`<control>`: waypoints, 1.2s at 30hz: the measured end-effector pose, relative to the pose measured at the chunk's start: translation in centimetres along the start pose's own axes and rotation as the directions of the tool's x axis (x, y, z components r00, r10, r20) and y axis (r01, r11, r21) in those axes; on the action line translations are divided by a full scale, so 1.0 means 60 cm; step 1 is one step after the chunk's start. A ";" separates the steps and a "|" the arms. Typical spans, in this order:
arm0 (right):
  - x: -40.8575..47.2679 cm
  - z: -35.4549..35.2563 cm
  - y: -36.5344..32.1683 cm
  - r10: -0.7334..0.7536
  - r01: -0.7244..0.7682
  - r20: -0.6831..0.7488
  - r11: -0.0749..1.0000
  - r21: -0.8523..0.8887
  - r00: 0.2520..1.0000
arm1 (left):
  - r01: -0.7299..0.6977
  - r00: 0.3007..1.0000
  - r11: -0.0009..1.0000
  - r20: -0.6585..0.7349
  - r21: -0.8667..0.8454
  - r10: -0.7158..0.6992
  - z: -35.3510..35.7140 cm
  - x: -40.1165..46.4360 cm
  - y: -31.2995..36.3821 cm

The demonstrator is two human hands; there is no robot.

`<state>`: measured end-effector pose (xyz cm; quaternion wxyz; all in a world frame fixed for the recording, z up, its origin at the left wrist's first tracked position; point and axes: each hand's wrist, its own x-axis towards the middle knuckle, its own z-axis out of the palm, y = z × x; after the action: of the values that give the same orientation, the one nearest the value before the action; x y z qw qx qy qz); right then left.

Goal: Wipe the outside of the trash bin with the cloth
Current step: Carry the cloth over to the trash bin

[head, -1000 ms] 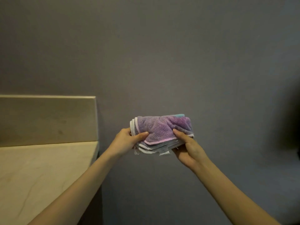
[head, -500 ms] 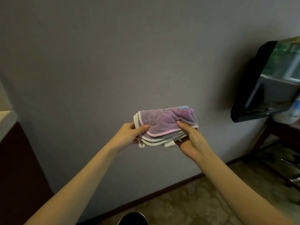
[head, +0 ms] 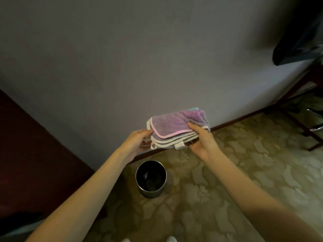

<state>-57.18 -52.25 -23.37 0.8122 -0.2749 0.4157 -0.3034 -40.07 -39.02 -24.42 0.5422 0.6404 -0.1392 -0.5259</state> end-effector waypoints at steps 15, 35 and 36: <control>0.076 -0.189 0.320 -0.164 -0.063 -0.349 0.829 -0.555 0.923 | 0.343 0.921 0.924 -0.250 0.166 -0.297 -0.143 0.093 -0.303; 0.317 -0.605 0.768 -0.123 -0.241 -0.461 0.721 -0.650 0.879 | 0.258 0.855 0.931 -0.509 0.258 -0.096 -0.185 0.310 -0.955; 0.331 -0.612 0.790 -0.132 -0.232 -0.471 0.737 -0.635 0.872 | 0.238 0.836 0.940 -0.544 0.244 -0.071 -0.190 0.319 -0.985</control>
<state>-66.23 -42.23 -85.06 0.5336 -0.4524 0.6944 -0.1685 -45.99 -25.03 -85.70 0.4103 0.8441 -0.0108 -0.3449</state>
